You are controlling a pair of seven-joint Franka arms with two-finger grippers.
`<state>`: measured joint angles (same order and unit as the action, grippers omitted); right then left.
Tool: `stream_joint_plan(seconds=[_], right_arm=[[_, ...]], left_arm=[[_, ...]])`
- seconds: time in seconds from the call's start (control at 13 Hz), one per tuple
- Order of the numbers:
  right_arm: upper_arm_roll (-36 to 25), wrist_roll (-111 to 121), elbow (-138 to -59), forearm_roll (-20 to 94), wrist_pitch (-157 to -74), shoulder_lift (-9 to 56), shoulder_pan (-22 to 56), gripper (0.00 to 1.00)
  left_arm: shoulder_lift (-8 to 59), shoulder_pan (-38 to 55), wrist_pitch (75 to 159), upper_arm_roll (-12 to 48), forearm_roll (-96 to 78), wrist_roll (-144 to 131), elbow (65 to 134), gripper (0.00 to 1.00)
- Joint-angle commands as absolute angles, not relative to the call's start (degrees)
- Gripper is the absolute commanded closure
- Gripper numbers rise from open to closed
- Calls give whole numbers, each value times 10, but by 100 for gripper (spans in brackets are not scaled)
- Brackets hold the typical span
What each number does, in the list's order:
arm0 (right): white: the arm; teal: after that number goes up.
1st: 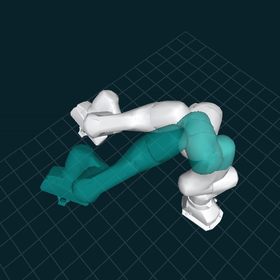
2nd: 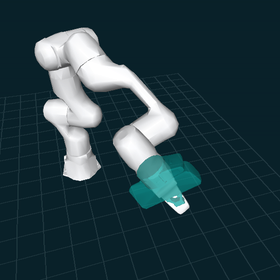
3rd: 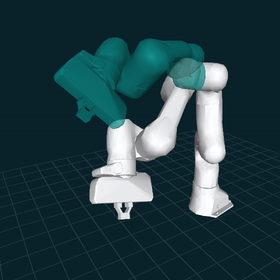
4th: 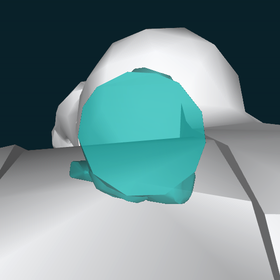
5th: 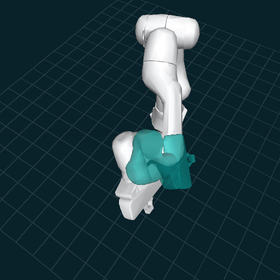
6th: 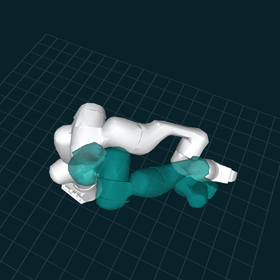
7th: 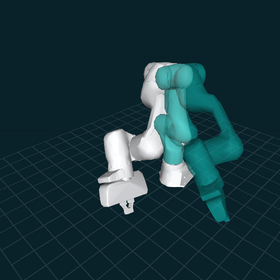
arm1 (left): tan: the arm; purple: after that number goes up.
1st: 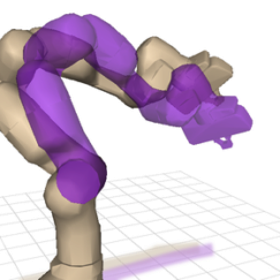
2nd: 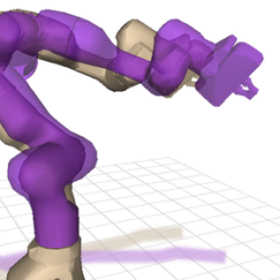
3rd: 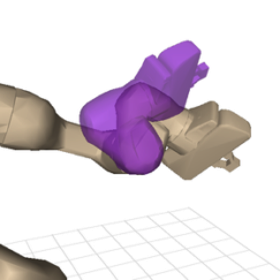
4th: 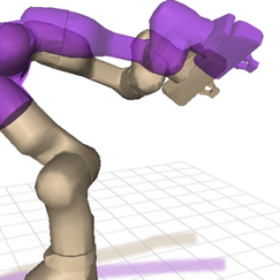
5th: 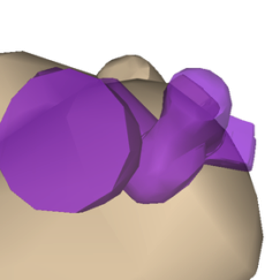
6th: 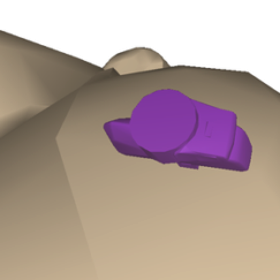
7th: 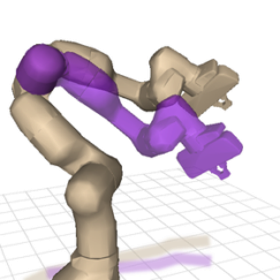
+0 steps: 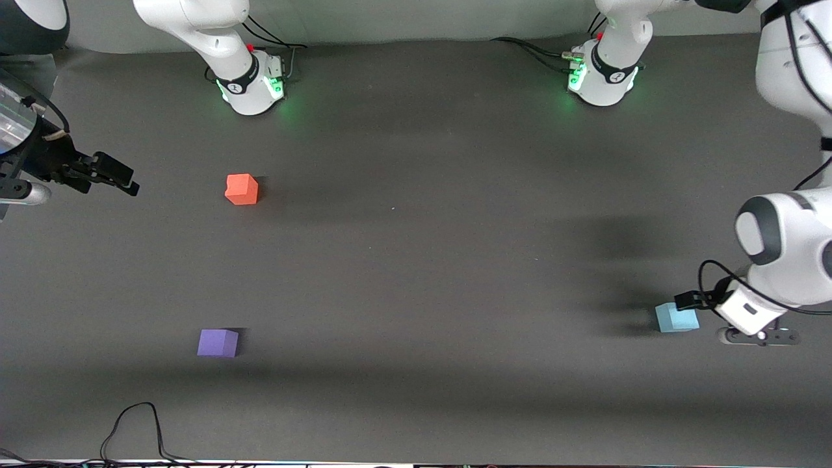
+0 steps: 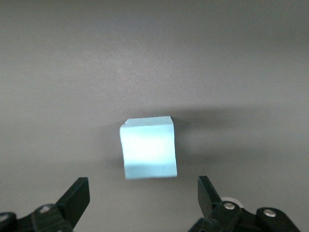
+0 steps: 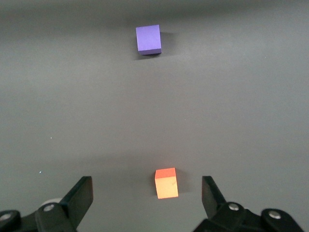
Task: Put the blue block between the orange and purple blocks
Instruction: 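Close the left gripper on the blue cube and lift it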
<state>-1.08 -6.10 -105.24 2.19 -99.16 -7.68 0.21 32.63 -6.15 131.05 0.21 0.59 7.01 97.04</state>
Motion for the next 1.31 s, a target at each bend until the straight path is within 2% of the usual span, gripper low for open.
stream_joint_plan(seconds=[0.0,0.23,0.46,0.54,0.69,0.77,1.0,1.23], right_arm=[[-13,-75,-1085,18,-1012,-104,9,0],[-13,-76,-1090,18,-1013,-107,10,0],[-13,-75,-1095,18,-1013,-108,9,0],[-13,-75,-1096,18,-1013,-109,9,0],[-13,-75,-1096,18,-1013,-108,9,0],[-12,-76,-1096,18,-1013,-108,9,0],[-11,-75,-1096,18,-1018,-108,9,0],[-12,-75,-1096,18,-1018,-108,9,0]], left_arm=[[345,-57,1359,2,11,76,991,0],[374,-56,1400,2,11,76,989,0],[385,-60,1400,2,11,78,978,0],[386,-60,1400,2,11,77,977,6],[386,-60,1398,2,9,73,977,47],[386,-60,1398,2,6,71,976,58],[385,-60,1397,2,6,71,975,59],[376,-62,1323,1,11,76,928,59]])
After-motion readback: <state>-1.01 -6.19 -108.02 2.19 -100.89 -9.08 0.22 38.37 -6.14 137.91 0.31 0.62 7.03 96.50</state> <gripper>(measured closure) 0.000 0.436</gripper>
